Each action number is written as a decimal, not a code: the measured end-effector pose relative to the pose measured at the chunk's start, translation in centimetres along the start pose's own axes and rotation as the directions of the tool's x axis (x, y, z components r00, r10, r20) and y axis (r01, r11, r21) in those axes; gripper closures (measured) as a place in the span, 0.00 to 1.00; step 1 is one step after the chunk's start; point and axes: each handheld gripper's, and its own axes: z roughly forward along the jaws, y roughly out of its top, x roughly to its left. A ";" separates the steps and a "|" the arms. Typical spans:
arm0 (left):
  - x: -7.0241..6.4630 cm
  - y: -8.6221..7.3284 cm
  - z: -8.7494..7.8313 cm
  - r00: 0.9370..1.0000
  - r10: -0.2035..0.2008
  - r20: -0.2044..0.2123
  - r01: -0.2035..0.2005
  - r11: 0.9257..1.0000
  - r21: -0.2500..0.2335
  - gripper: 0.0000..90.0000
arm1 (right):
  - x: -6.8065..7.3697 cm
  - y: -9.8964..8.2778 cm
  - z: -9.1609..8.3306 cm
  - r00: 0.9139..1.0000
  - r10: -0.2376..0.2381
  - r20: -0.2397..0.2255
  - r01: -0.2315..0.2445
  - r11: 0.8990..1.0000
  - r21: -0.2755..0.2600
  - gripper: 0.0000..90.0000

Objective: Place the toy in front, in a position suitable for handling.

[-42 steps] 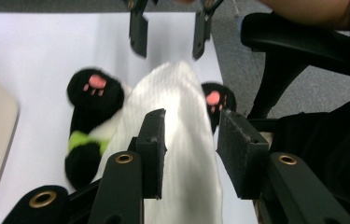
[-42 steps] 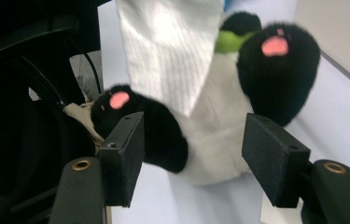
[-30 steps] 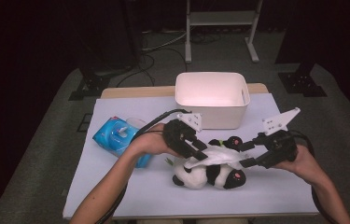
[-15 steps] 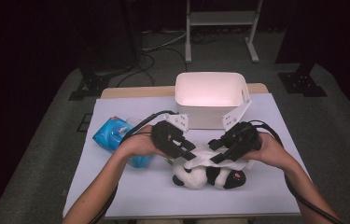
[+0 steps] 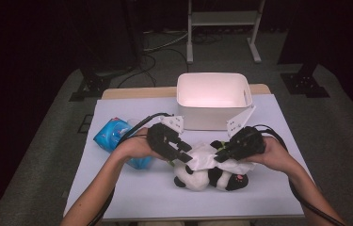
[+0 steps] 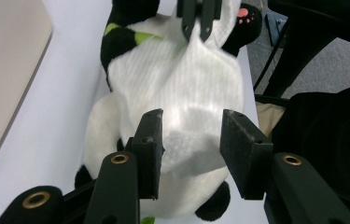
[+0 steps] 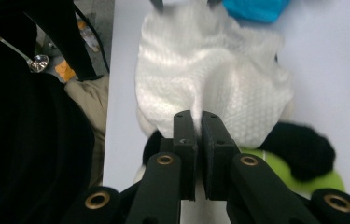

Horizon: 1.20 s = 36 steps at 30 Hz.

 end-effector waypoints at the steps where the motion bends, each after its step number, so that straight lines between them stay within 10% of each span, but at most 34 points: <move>1: 0.1 -0.2 0.0 1.000 -0.004 -0.001 0.004 1.000 -0.001 0.65 | 0.0 -0.3 -0.1 1.000 0.005 -0.002 -0.005 1.000 0.001 0.94; 22: -0.6 -3.7 3.4 1.000 -0.017 0.026 0.017 0.999 0.032 0.37 | 1.0 -4.8 -2.6 0.996 0.073 0.040 -0.072 0.997 -0.042 0.95; 27: -0.6 -3.5 3.7 0.999 0.009 -0.039 -0.007 0.998 0.059 0.41 | 1.2 -5.7 -3.3 0.994 0.085 0.065 -0.083 0.996 -0.029 0.95; 36: 0.1 -3.8 3.7 0.999 -0.029 -0.039 0.031 0.998 0.049 0.39 | 1.2 -7.6 -4.7 0.986 0.139 0.097 -0.137 0.990 -0.022 0.95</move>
